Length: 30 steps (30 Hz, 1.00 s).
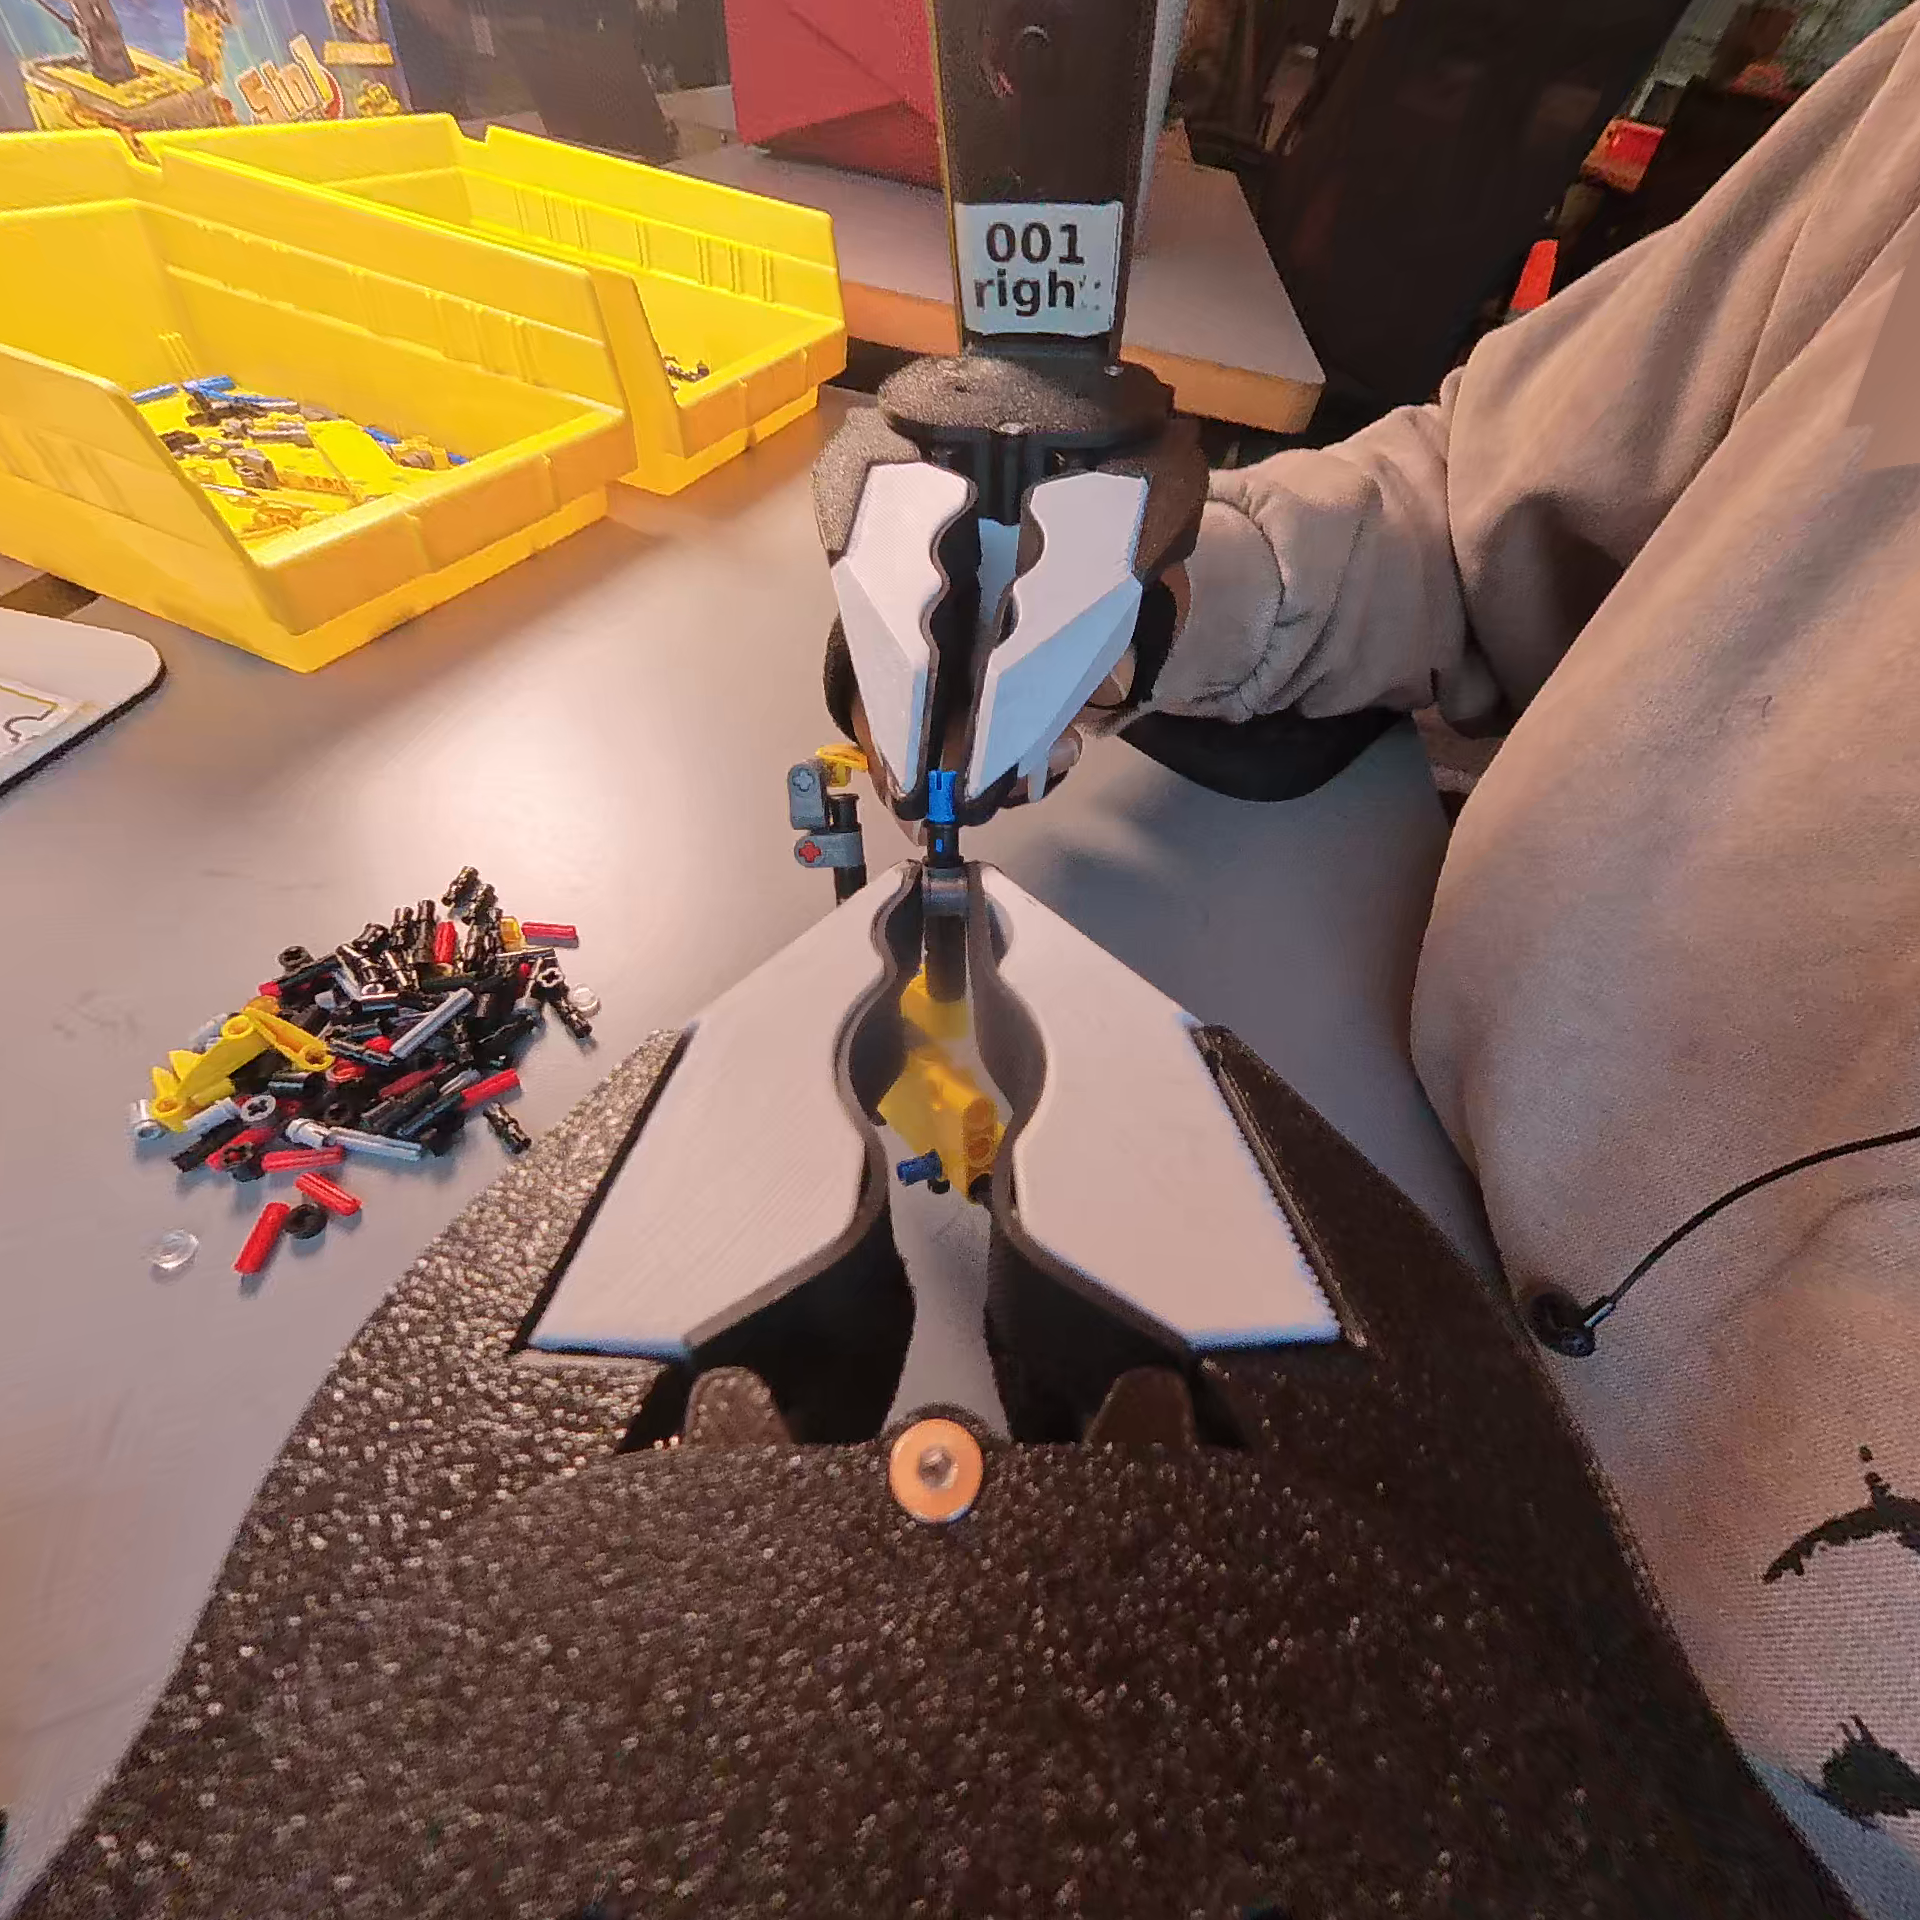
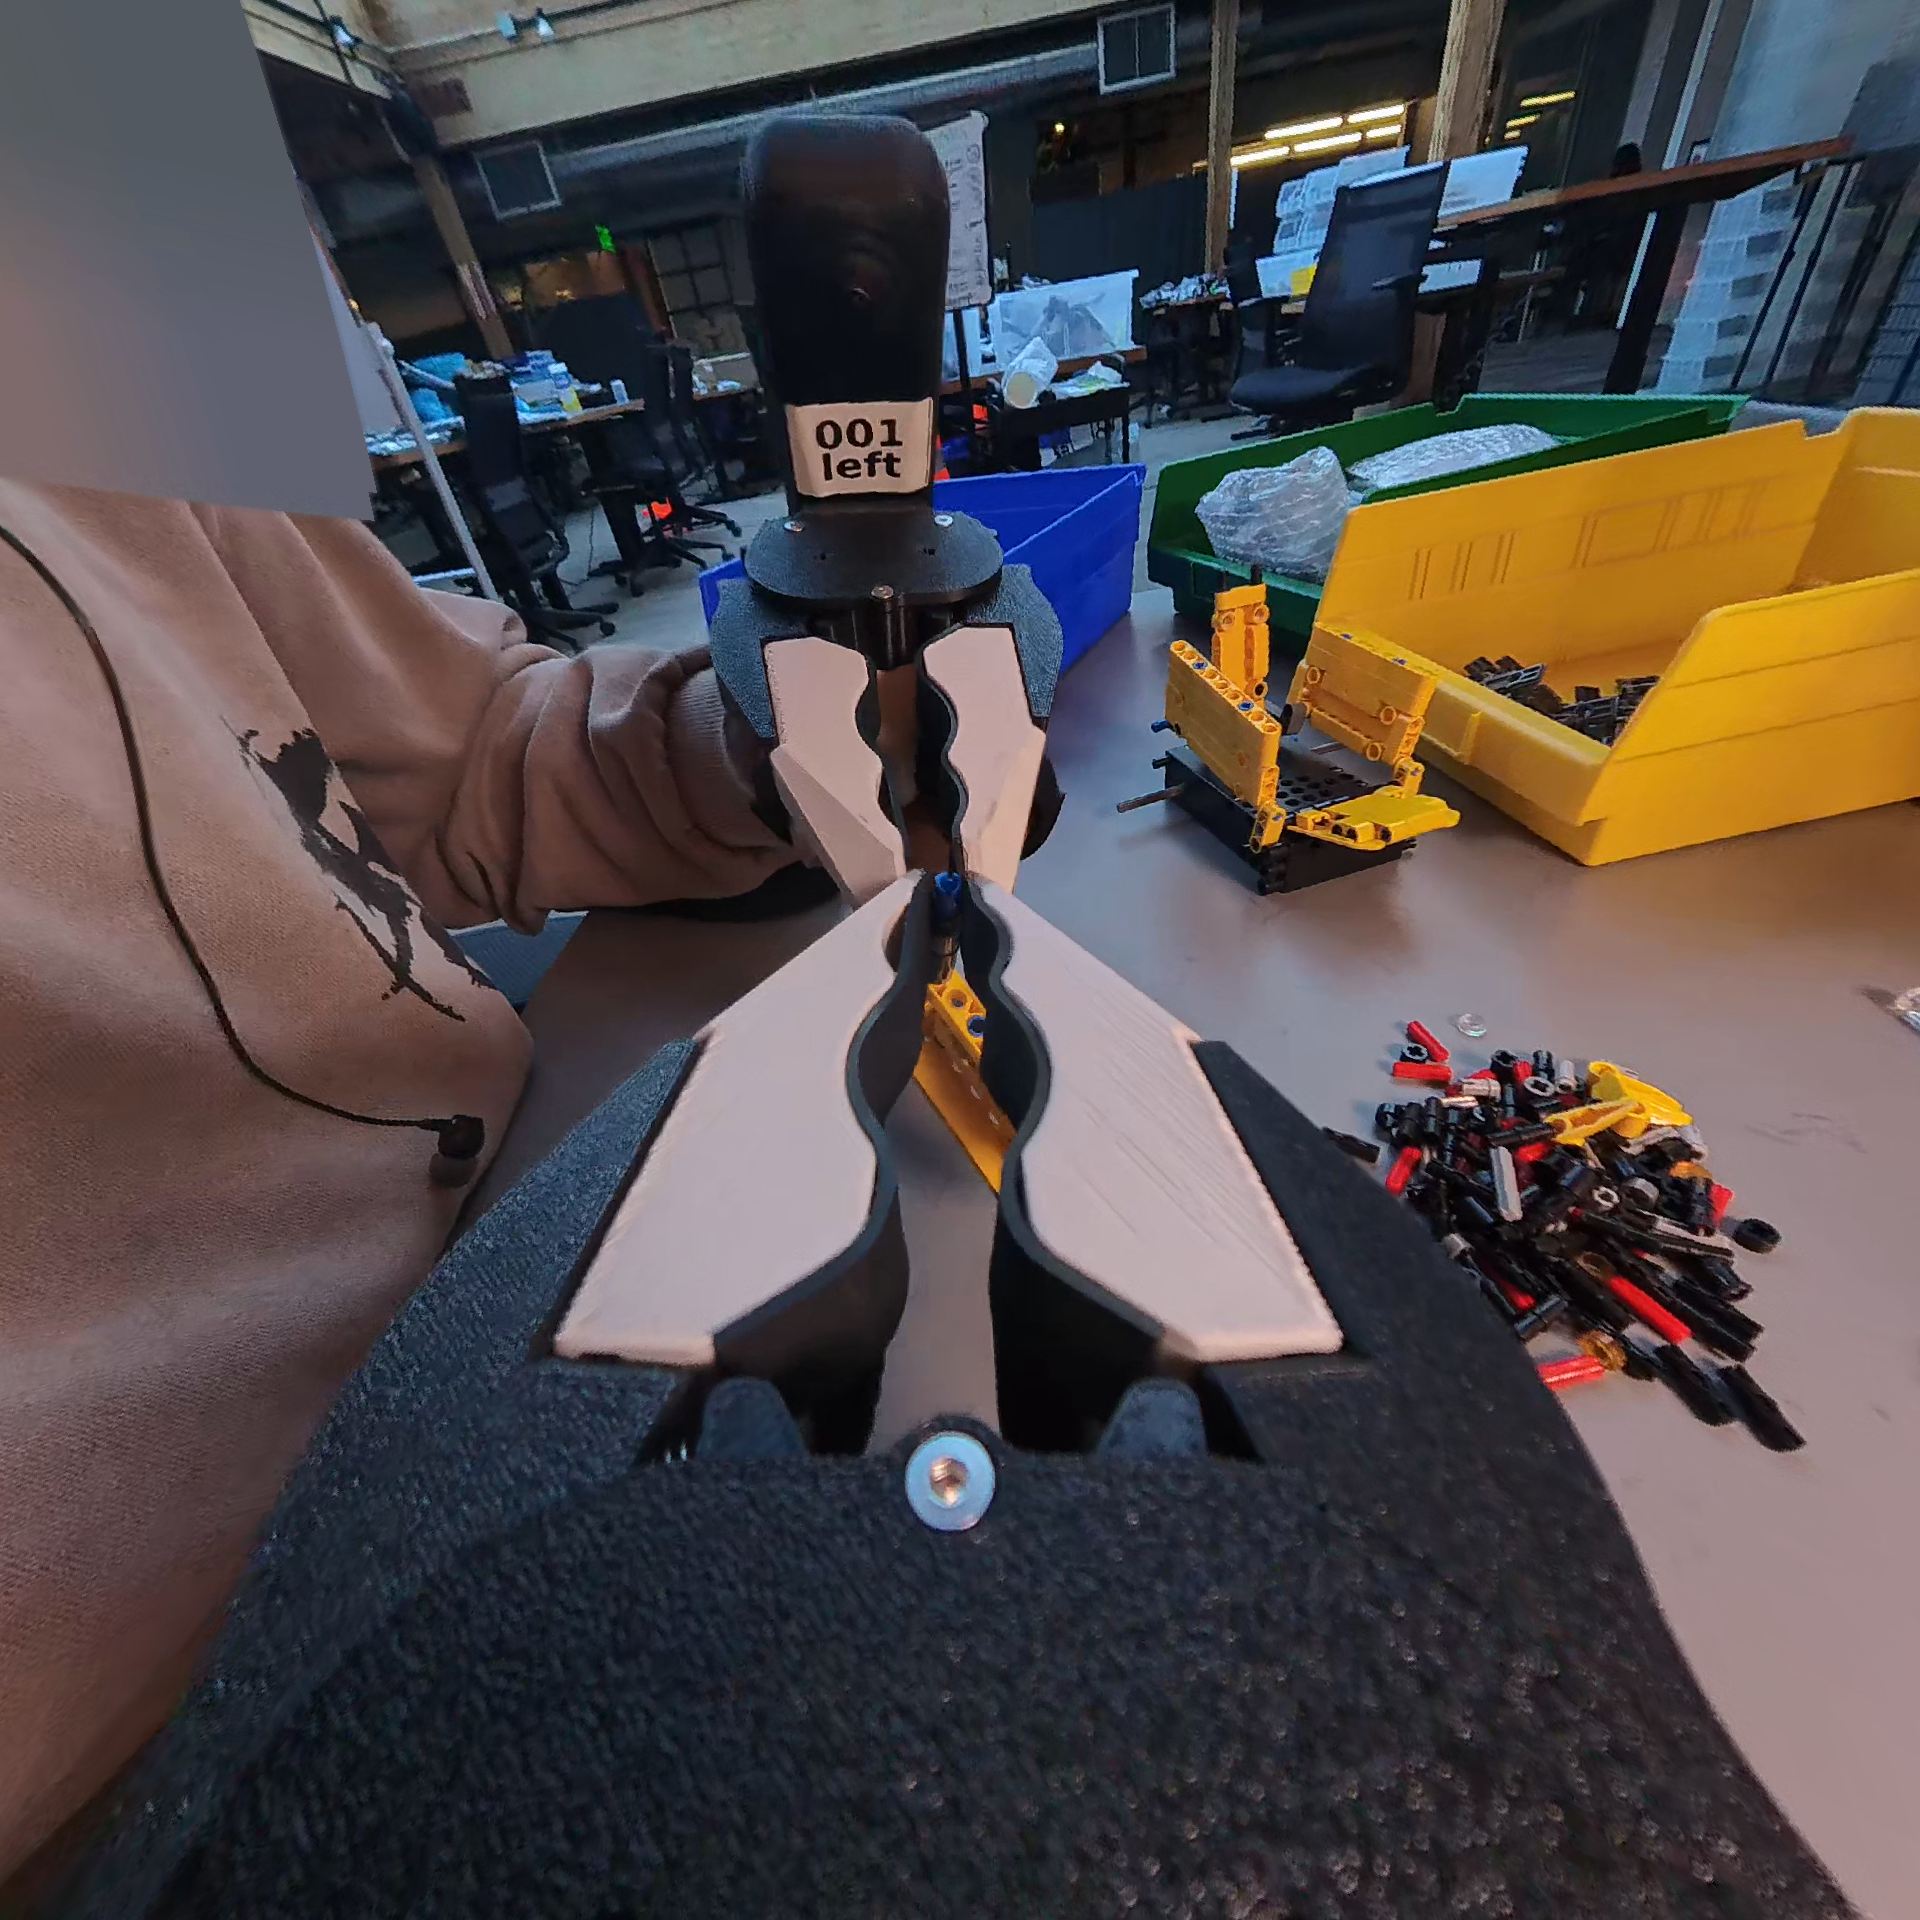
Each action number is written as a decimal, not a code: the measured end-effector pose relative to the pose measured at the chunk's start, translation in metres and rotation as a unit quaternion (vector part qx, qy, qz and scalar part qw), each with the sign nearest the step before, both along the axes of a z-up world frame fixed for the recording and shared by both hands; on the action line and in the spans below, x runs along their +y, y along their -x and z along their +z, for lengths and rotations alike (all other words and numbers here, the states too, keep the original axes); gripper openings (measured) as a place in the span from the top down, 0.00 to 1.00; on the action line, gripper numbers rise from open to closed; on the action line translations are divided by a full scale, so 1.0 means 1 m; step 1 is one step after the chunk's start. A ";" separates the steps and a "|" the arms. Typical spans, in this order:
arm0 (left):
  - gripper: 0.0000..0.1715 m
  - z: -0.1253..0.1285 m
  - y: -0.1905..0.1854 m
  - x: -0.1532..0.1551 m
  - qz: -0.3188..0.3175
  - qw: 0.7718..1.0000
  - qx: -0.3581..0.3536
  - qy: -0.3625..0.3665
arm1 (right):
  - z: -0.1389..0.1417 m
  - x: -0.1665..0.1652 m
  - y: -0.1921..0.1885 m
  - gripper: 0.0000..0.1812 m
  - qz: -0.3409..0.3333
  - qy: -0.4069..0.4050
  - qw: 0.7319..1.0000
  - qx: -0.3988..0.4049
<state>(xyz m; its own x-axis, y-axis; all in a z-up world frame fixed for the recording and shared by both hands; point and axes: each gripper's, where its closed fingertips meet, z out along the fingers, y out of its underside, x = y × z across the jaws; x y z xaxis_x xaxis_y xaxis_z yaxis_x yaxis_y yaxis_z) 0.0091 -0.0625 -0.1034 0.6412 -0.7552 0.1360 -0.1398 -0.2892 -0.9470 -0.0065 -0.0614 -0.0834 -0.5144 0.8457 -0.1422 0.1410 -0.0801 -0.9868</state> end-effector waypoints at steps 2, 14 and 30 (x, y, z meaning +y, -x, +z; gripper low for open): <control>0.97 0.006 0.001 0.002 0.006 1.000 -0.026 0.001 | 0.006 0.002 0.002 0.99 -0.015 0.026 1.000 0.009; 0.97 0.009 -0.006 -0.001 -0.010 0.993 -0.112 0.044 | 0.086 0.091 -0.031 0.99 -0.081 0.212 0.965 0.130; 0.97 0.018 0.007 0.006 -0.006 0.971 -0.228 0.076 | 0.046 0.391 -0.177 0.98 -0.652 -0.138 0.746 0.012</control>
<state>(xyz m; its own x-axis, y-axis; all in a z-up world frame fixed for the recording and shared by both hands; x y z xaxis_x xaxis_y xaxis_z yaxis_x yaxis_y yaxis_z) 0.0020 -0.0565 -0.0852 0.4792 -0.7116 0.5138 0.2787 -0.4317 -0.8579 0.1709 0.3292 -0.0378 0.7708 0.6245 0.1262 0.1032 0.0730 -0.9920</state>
